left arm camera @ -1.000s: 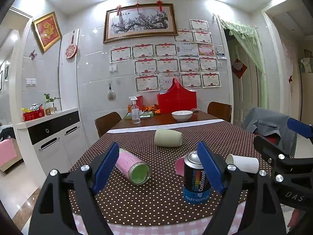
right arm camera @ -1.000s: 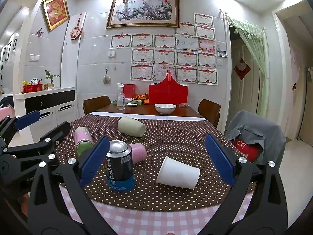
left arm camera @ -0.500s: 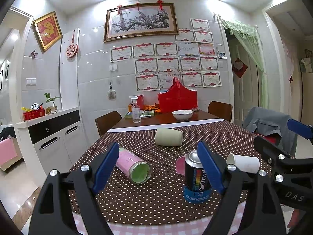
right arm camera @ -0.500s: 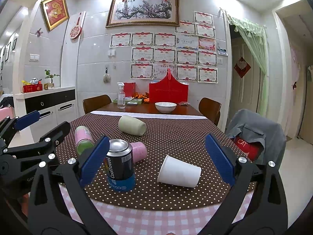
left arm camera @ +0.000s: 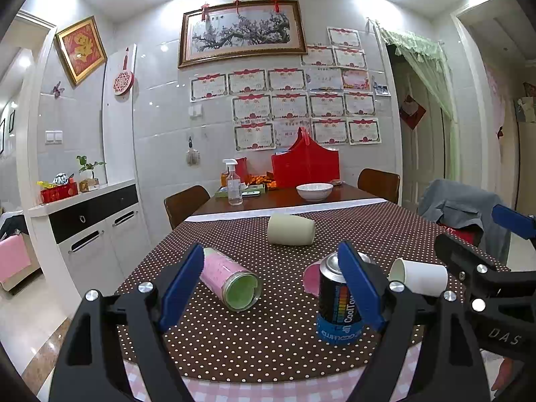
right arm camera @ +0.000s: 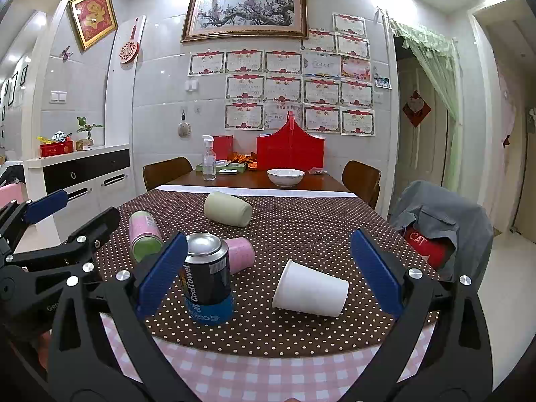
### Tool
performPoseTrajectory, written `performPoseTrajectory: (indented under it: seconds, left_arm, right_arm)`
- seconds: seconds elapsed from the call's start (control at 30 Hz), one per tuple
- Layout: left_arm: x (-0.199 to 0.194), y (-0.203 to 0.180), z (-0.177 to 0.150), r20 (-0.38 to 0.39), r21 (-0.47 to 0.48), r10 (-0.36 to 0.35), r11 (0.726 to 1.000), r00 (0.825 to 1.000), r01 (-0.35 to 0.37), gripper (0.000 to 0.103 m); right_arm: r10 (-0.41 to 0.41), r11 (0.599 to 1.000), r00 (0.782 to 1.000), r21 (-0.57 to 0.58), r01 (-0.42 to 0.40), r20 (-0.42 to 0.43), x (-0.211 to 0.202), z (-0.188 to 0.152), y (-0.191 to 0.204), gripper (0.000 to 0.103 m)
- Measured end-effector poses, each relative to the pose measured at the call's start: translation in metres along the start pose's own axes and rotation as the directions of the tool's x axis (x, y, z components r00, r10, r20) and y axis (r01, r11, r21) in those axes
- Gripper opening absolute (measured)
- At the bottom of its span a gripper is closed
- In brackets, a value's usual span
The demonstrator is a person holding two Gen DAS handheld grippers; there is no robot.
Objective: Flip cup upside down
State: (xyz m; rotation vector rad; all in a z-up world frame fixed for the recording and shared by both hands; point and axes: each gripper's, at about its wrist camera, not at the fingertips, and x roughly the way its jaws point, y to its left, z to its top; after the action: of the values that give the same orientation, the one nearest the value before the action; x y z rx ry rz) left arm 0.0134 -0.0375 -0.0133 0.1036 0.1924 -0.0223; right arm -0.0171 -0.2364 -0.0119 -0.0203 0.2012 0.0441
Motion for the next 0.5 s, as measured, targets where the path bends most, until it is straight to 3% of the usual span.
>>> performPoseTrajectory:
  seconds: [0.5]
  left_arm:
    - [0.0015, -0.0011, 0.0015, -0.004, -0.005, 0.023, 1.000, 1.000, -0.023, 0.081]
  right_arm:
    - [0.008, 1.000, 1.000, 0.001, -0.008, -0.006, 0.0040, 0.0033, 0.0056, 0.096]
